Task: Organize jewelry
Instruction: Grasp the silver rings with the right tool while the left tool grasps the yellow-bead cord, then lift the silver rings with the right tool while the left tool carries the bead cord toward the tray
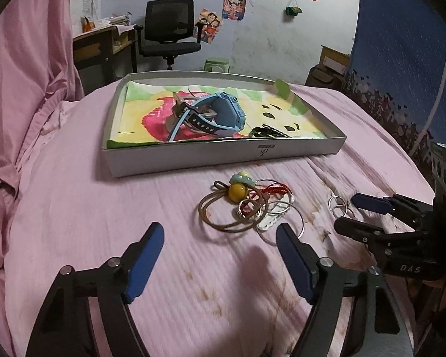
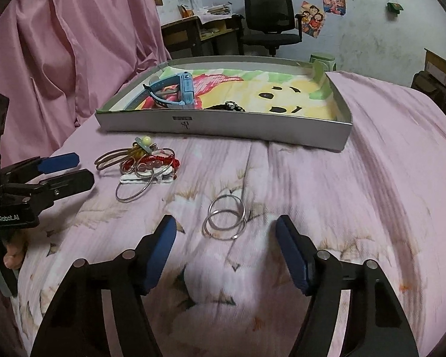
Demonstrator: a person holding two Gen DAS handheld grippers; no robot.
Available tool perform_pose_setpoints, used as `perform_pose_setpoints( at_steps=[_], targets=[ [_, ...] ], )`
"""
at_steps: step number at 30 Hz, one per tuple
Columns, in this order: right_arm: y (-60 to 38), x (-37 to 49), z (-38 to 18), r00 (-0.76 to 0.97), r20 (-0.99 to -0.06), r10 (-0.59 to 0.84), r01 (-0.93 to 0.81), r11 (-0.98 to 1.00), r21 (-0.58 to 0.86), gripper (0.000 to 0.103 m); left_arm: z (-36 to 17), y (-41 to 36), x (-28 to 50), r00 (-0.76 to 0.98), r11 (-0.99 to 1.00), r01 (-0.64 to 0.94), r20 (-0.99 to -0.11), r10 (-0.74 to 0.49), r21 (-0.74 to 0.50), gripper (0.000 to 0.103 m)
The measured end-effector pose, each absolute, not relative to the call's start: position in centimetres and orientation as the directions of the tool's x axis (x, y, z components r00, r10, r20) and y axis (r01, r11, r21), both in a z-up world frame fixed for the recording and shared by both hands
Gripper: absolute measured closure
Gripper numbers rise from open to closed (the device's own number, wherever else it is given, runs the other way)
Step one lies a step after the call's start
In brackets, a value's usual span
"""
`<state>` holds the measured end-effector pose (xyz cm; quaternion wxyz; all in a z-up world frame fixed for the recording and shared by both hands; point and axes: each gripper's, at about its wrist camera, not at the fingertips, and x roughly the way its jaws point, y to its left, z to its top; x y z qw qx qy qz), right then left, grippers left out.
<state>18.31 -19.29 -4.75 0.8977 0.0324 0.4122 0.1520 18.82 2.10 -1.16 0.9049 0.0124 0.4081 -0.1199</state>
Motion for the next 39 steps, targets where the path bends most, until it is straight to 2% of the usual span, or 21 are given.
perform_pose_setpoints(
  at_steps=[6,9,11,15,19,23,28,31,33,39],
  targets=[
    [-18.8,19.5,-5.2,0.593,-0.745,0.307,-0.256,0.948,0.187,0.049,-1.4,1.7,19.8,0.622,0.964,0.252,-0.749,-0.226,-0.082,0.038],
    [-18.7,19.9,-5.4,0.583,-0.750,0.312,-0.257,0.947,0.193,0.059,-1.4,1.4,20.1,0.616,0.959,0.272,-0.750,-0.242,-0.086,0.047],
    [-18.6,20.1,-5.6,0.579,-0.753,0.313,-0.256,0.947,0.196,0.063,-1.4,1.2,20.3,0.610,0.956,0.281,-0.753,-0.247,-0.086,0.056],
    [-18.8,20.2,-5.9,0.579,-0.754,0.311,-0.246,0.948,0.202,0.068,-1.5,1.0,20.5,0.604,0.952,0.293,-0.755,-0.256,-0.089,0.066],
    [-19.0,20.2,-6.1,0.581,-0.752,0.312,-0.238,0.948,0.210,0.069,-1.4,0.9,20.4,0.604,0.951,0.297,-0.753,-0.262,-0.092,0.074],
    [-18.9,20.2,-6.2,0.584,-0.751,0.308,-0.237,0.950,0.205,0.069,-1.6,0.8,20.5,0.596,0.949,0.301,-0.758,-0.265,-0.095,0.091],
    [-18.9,20.1,-6.2,0.584,-0.751,0.309,-0.237,0.949,0.206,0.070,-1.8,0.7,20.5,0.585,0.947,0.307,-0.767,-0.263,-0.091,0.098],
    [-18.9,20.1,-6.2,0.584,-0.751,0.308,-0.237,0.950,0.206,0.071,-1.5,0.7,20.1,0.598,0.945,0.315,-0.753,-0.272,-0.091,0.099],
    [-19.0,20.1,-6.2,0.585,-0.750,0.309,-0.236,0.950,0.207,0.076,-1.2,0.7,19.9,0.613,0.944,0.317,-0.739,-0.278,-0.092,0.100],
    [-19.2,19.7,-6.0,0.603,-0.729,0.325,-0.243,0.945,0.221,0.076,0.5,1.5,19.2,0.660,0.945,0.308,-0.691,-0.294,-0.108,0.100]
  ],
)
